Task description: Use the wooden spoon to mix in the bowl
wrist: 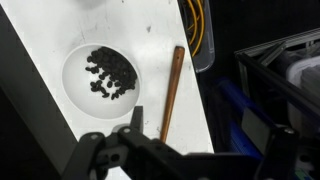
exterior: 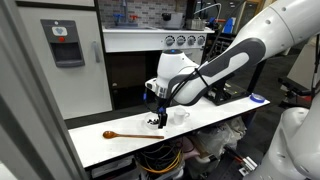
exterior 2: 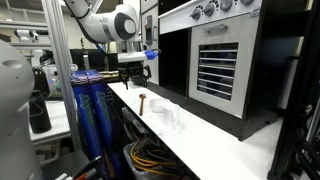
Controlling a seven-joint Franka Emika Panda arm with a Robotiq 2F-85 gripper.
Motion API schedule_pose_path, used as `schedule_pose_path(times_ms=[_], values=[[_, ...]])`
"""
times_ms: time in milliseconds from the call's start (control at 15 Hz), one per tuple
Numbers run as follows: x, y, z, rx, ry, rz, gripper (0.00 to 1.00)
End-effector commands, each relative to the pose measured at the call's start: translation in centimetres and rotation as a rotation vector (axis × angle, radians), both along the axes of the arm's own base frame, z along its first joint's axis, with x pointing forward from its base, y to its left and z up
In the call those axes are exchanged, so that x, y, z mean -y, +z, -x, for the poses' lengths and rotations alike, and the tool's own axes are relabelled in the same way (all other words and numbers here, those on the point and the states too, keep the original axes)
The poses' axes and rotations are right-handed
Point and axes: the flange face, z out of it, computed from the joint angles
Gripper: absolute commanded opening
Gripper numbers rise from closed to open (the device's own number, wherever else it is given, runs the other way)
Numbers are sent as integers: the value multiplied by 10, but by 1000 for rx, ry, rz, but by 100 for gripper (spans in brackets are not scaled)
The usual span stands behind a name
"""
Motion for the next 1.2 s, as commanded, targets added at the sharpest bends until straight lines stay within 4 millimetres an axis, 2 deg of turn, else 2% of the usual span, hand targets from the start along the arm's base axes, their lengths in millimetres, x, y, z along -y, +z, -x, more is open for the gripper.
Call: schedule_pose_path(times_ms=[0, 267, 400, 600, 867, 1133], values=[[-5, 10, -17, 6, -2, 1, 100], [-32, 20, -26, 30, 45, -7, 100], [-46, 18, -31, 32, 61, -16, 100], [-56, -1, -44, 8, 68, -25, 100], [-61, -34, -61, -31, 68, -28, 100], [-65, -58, -78, -60, 34, -24, 100]])
